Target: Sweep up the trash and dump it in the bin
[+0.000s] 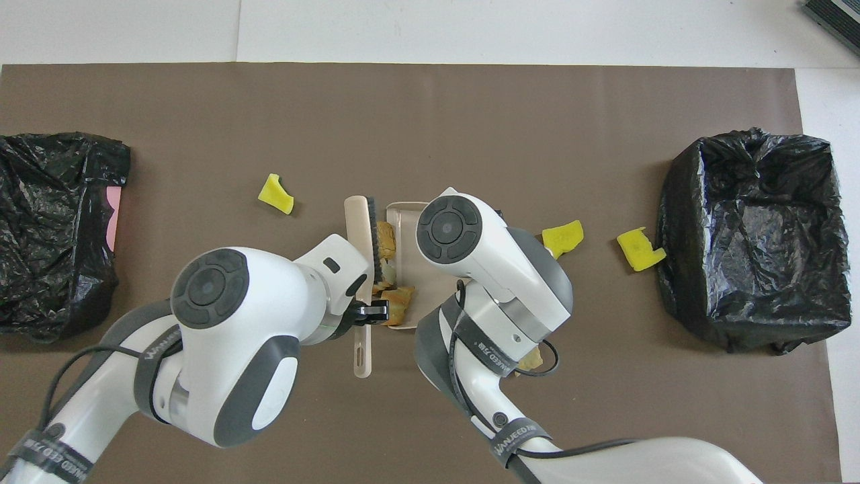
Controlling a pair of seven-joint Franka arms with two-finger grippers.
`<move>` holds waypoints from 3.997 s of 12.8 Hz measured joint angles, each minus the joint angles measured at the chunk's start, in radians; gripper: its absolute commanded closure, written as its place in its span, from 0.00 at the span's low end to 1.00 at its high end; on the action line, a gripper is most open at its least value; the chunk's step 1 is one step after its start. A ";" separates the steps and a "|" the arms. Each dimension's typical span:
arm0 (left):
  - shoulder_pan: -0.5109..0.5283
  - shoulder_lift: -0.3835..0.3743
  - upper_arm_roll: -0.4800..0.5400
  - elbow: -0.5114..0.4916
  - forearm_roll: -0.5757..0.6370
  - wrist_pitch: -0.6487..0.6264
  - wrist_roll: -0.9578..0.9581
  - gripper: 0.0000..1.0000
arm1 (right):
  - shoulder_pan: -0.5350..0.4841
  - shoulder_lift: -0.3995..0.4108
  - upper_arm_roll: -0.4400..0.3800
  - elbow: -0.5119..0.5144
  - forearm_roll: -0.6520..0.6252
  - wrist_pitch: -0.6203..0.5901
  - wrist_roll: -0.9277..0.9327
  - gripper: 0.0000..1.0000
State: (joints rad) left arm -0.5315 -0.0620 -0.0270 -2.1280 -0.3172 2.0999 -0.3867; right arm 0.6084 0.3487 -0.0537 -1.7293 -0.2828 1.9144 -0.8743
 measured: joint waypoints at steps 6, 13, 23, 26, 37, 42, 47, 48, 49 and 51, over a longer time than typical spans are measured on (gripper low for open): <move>0.263 0.000 0.019 0.068 0.237 -0.167 0.224 1.00 | 0.000 0.000 0.000 -0.001 0.001 0.000 0.000 1.00; 0.378 0.216 0.021 0.141 0.490 -0.078 0.373 1.00 | 0.000 0.000 0.000 -0.001 0.001 0.001 0.000 1.00; 0.256 0.309 -0.009 0.179 0.447 -0.097 0.298 1.00 | 0.000 0.003 0.002 -0.007 0.004 0.026 0.000 1.00; 0.172 0.291 -0.012 0.162 0.343 -0.112 0.202 1.00 | 0.005 0.008 0.004 -0.012 0.006 0.054 0.000 1.00; 0.030 0.201 -0.011 0.079 0.010 -0.112 0.010 1.00 | 0.014 0.017 0.003 -0.025 0.030 0.090 0.000 1.00; 0.022 0.144 -0.013 0.086 -0.072 -0.106 -0.106 1.00 | 0.005 0.017 0.001 -0.024 0.032 0.090 0.000 1.00; 0.011 0.141 -0.008 0.073 -0.073 -0.092 -0.134 1.00 | -0.031 0.009 0.000 -0.021 0.032 0.090 -0.001 1.00; 0.016 0.140 -0.001 0.073 -0.064 -0.094 -0.137 1.00 | -0.037 0.006 0.000 -0.020 0.032 0.090 -0.003 1.00; 0.026 0.137 0.005 0.075 -0.046 -0.098 -0.137 1.00 | -0.046 0.000 -0.001 -0.020 0.032 0.090 -0.017 1.00; 0.060 0.096 0.011 0.099 0.013 -0.170 -0.137 1.00 | -0.071 -0.013 -0.002 -0.018 0.053 0.089 -0.070 1.00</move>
State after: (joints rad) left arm -0.4711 0.0339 -0.0164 -2.0292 -0.3046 1.9301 -0.5235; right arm 0.5371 0.3356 -0.0560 -1.7474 -0.2295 2.0038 -0.9443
